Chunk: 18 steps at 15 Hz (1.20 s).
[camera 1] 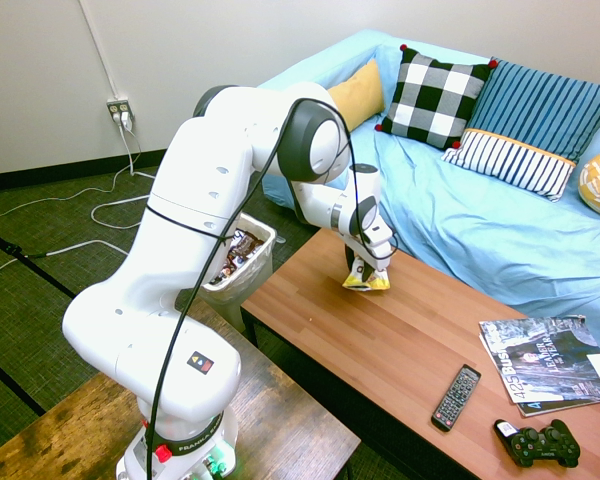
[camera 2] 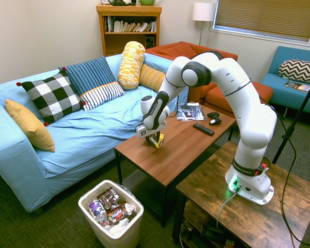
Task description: Throw the chip bag in the trash bin
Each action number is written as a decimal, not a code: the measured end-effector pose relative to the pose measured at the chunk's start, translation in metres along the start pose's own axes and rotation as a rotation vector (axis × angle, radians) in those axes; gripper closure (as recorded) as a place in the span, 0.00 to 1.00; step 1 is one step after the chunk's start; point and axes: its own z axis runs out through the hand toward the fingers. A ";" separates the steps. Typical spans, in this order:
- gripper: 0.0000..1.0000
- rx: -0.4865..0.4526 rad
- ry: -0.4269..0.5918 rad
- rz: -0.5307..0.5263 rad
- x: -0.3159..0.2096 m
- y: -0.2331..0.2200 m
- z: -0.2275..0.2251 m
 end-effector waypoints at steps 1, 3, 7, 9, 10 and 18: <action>1.00 0.002 -0.003 0.001 0.000 0.001 0.001; 1.00 0.013 -0.005 0.004 0.000 0.003 0.002; 1.00 0.022 -0.015 0.007 0.004 0.008 0.004; 1.00 0.026 -0.017 0.006 0.004 0.011 0.003; 1.00 0.030 -0.016 0.004 0.004 0.012 0.001; 1.00 0.137 0.054 -0.142 -0.087 0.023 -0.147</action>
